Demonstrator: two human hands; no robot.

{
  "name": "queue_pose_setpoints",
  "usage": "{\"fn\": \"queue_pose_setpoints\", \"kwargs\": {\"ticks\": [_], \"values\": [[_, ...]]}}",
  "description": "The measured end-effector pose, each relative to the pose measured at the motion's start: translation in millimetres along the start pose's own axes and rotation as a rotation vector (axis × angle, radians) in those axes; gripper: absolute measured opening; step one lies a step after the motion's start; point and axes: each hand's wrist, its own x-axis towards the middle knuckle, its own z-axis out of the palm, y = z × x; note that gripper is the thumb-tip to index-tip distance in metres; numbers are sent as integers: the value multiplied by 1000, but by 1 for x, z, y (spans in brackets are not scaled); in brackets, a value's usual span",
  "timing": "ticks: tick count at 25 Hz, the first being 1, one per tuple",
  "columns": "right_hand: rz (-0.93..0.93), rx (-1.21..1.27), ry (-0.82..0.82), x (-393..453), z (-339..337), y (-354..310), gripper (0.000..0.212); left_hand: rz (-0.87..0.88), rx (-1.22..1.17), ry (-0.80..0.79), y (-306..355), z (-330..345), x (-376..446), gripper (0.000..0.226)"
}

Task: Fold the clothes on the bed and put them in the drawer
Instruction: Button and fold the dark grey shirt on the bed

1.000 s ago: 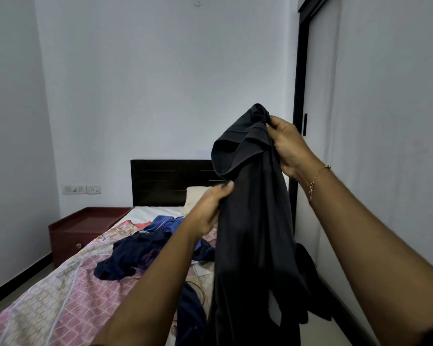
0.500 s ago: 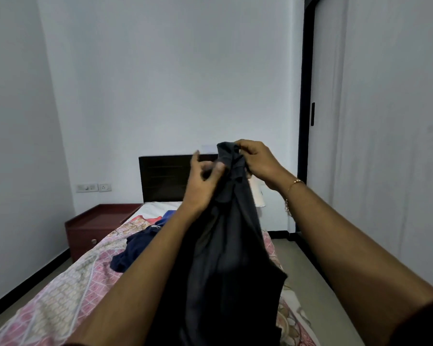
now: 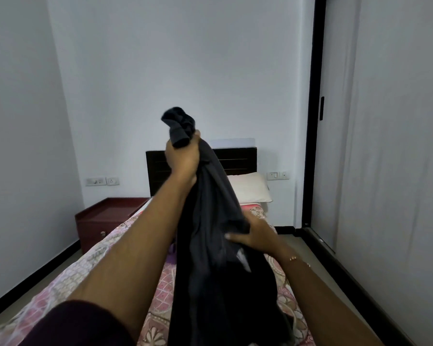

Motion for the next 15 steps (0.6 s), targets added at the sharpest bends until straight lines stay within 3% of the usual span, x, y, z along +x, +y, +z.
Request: {"fn": "queue_pose_setpoints", "kwargs": {"ticks": [1, 3, 6, 8, 9, 10, 11, 12, 13, 14, 15], "values": [[50, -102, 9, -2, 4, 14, 39, -35, -75, 53, 6, -8, 7, 27], [148, -7, 211, 4, 0, 22, 17, -51, -52, 163, 10, -31, 21, 44], [148, 322, 460, 21, -23, 0, 23, 11, 422, 339, 0, -70, 30, 76], [42, 389, 494, 33, -34, -31, 27, 204, 768, 399, -16, -85, 26, 88], [-18, 368, 485, 38, -37, -49, 27, 335, 839, 293, -25, -87, 21, 86], [-89, 315, 468, 41, -38, -68, 26, 409, 805, 59, -33, -85, 18, 76], [-158, 235, 458, 46, -37, -84, 26, 372, 705, -223, -39, -78, 10, 60], [-224, 149, 459, 51, -37, -99, 25, 225, 632, -508, -43, -72, 0, 43], [-268, 68, 474, 54, -39, -111, 24, 131, 591, -705, -49, -66, -9, 30], [-297, 15, 485, 56, -41, -120, 23, 131, 569, -762, -53, -62, -14, 24], [-302, -1, 485, 57, -44, -125, 22, 161, 533, -722, -56, -58, -13, 19]]}}
